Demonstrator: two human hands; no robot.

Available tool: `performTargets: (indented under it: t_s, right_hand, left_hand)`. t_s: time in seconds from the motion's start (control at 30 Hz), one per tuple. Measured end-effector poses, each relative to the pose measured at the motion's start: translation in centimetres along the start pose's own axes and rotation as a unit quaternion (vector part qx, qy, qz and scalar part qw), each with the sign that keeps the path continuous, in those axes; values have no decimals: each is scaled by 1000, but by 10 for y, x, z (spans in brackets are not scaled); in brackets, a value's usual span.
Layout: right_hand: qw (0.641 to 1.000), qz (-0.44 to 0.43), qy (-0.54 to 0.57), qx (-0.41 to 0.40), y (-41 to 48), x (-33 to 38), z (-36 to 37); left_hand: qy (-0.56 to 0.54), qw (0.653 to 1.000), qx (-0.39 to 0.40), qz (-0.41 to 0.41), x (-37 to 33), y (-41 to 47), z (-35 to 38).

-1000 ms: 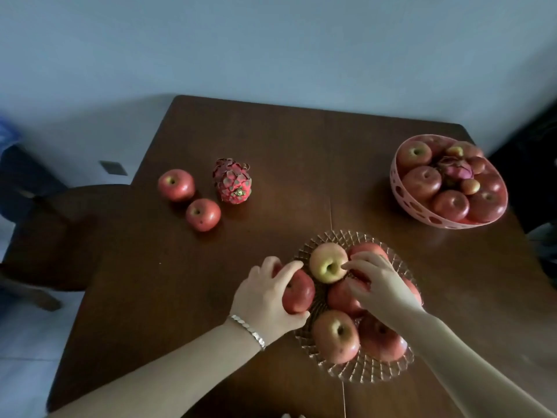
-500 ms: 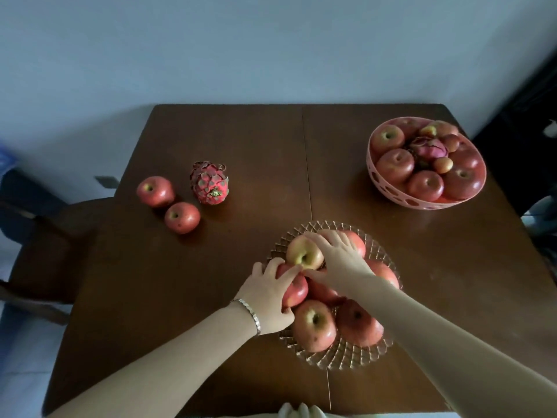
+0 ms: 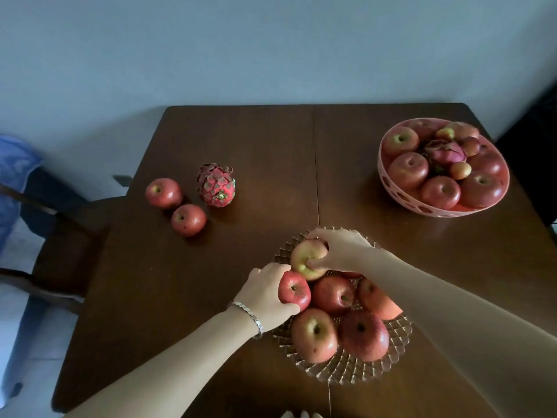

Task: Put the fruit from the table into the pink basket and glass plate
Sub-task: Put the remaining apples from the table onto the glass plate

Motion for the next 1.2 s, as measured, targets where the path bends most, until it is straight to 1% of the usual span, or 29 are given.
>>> performTargets:
  t_s: [0.1, 0.2, 0.3, 0.37, 0.5, 0.57, 0.6, 0.63, 0.77, 0.93, 1.1, 1.2]
  right_hand:
    - [999, -8, 38, 21, 5, 2, -7]
    - [998, -19, 55, 34, 9, 5, -12]
    - [996, -31, 67, 44, 10, 6, -15]
    - [996, -34, 61, 56, 14, 8, -15]
    - [993, -37, -5, 110, 6, 21, -20]
    - [988, -23, -6, 151, 0, 20, -27]
    - [982, -16, -29, 185, -5, 24, -27]
    - [981, -16, -45, 188, -11, 26, -29]
    - [993, -39, -32, 103, -4, 27, -20]
    - [996, -43, -18, 77, -5, 20, -13]
    - [995, -28, -40, 84, -1, 19, -13]
    - [997, -9, -47, 55, -3, 19, -6]
  left_hand:
    - [9, 1000, -1, 7, -3, 2, -3]
    - [33, 999, -15, 33, -9, 5, -5]
    - [18, 999, -17, 29, -11, 11, -7]
    - [-13, 1000, -22, 7, -9, 14, -7]
    - [-106, 990, -56, -77, 0, 13, 0]
    - [-119, 986, -70, -92, 2, 14, 3]
    - [-123, 985, -79, -92, 2, 14, 3]
    - [-130, 983, -86, -92, 3, 15, 3]
    - [-141, 982, -102, -76, 6, 11, 1]
    - [-121, 990, -71, -31, 5, 7, 11]
    - [-100, 994, -31, -11, 3, 11, 19]
    - [-50, 999, -17, -10, -1, 10, 25]
Point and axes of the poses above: each hand's wrist, its own y-axis towards the middle knuckle, its own z-axis out of the palm, x = y × z, the point moved 6 cm from there along y, towards the middle knuckle, and after that the axes turned 10 degrees about x, right-handed, at the moved point
